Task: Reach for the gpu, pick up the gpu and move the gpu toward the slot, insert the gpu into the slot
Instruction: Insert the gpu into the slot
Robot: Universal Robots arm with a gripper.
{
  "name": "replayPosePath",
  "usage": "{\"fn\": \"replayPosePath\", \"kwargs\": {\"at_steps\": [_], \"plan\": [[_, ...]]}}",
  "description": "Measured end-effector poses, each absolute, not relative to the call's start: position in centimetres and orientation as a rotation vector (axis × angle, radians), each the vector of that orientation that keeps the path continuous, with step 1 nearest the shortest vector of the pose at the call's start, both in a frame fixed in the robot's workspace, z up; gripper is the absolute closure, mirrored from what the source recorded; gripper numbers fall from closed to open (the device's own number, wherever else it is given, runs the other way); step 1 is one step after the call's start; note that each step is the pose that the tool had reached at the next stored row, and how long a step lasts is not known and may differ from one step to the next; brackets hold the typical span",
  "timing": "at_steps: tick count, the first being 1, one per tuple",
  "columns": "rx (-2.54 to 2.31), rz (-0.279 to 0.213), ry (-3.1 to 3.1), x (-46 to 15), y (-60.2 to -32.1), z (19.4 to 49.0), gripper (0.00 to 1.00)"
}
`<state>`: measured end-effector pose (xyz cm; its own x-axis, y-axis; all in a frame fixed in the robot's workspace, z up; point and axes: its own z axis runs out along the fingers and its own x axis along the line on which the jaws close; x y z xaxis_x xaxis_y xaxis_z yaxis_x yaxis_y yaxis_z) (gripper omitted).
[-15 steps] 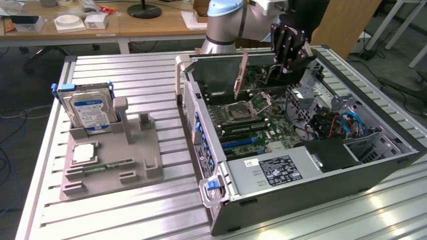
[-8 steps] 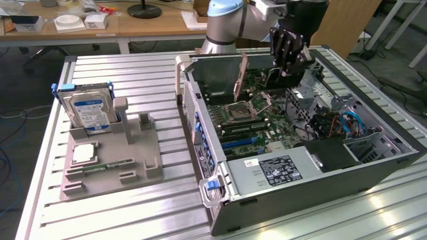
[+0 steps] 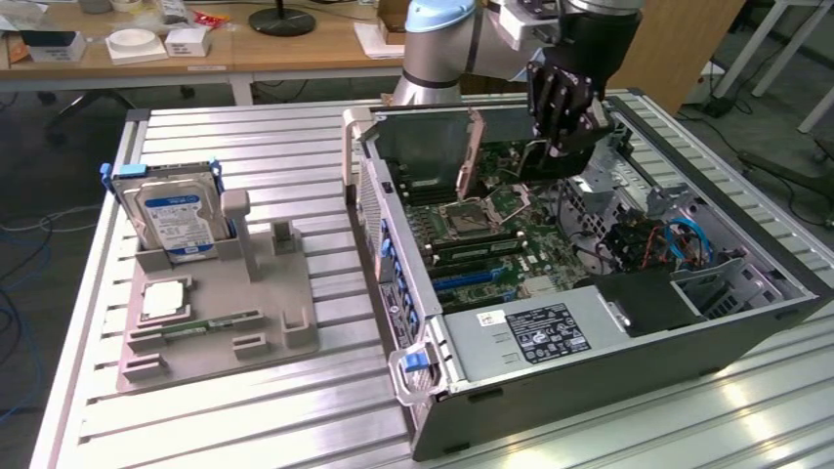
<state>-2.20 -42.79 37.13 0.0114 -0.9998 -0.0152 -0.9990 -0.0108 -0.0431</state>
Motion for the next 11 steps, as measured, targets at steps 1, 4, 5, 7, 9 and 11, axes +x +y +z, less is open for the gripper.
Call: {"fn": "replayPosePath", "kwargs": {"at_steps": [1, 4, 5, 7, 9, 11], "plan": [[-2.204, -0.03, 2.18, -2.21, -42.89, 37.07, 0.73], [-2.204, -0.03, 2.18, -2.21, -43.15, 36.9, 0.73], [-2.204, -0.03, 2.18, -2.21, -43.2, 36.85, 0.73], [-2.204, -0.03, 2.18, -2.21, -43.26, 36.75, 0.73], [-2.204, -0.03, 2.18, -2.21, -43.31, 36.63, 0.73], [-2.204, -0.03, 2.18, -2.21, -43.36, 36.52, 0.73]]}}
